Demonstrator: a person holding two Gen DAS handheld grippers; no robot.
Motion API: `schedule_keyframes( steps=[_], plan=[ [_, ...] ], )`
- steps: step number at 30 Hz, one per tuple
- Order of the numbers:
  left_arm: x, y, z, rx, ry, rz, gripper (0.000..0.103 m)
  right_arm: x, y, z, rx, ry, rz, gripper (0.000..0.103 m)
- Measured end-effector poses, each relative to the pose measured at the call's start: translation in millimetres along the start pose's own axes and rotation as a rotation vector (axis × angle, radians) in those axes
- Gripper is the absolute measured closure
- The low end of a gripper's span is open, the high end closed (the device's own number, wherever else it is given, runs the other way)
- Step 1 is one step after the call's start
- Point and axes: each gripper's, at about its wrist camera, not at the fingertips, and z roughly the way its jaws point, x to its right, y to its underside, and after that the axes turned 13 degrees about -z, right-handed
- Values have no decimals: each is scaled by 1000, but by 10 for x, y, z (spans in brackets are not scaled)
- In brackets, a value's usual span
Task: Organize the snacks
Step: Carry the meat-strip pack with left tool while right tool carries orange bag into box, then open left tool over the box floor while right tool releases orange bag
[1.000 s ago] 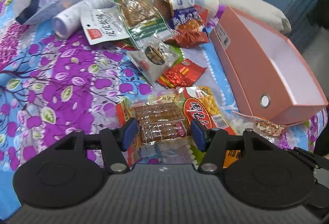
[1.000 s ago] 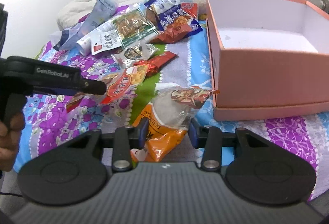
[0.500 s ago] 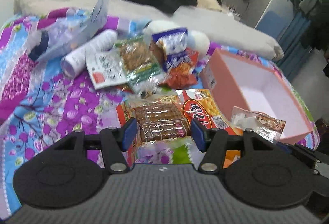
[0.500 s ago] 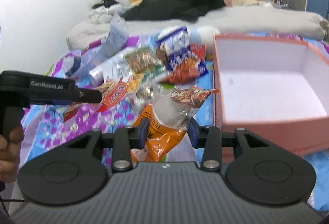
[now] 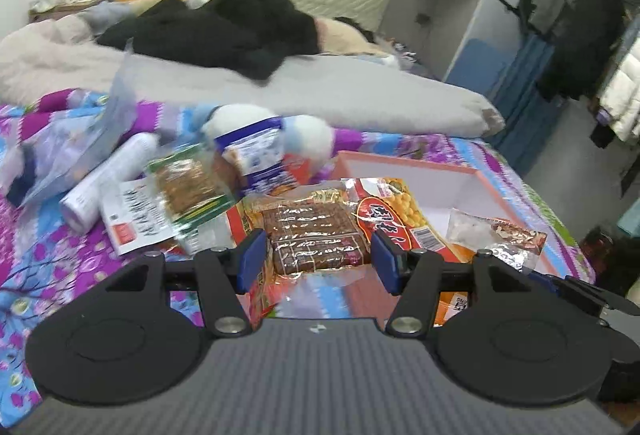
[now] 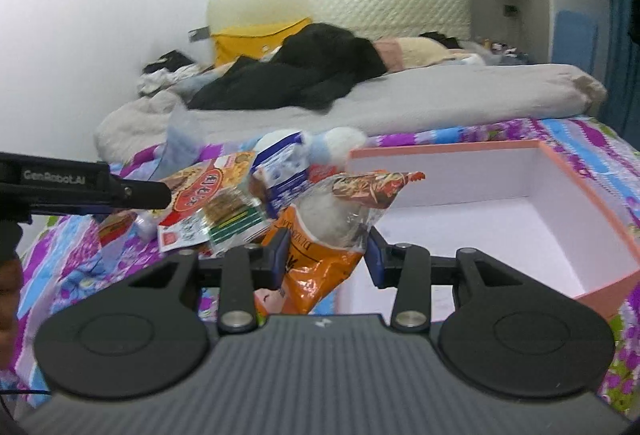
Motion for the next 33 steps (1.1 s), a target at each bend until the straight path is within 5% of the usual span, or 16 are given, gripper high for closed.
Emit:
schedule_keyframes(
  steps=[15,33],
  plan=[
    [797,151,595,-109,100,77,40,651,172,-131,-34,146,86,61],
    [1484,160,1909,-273,61,167,40,1424,308,609,-163,148,149,61]
  ],
)
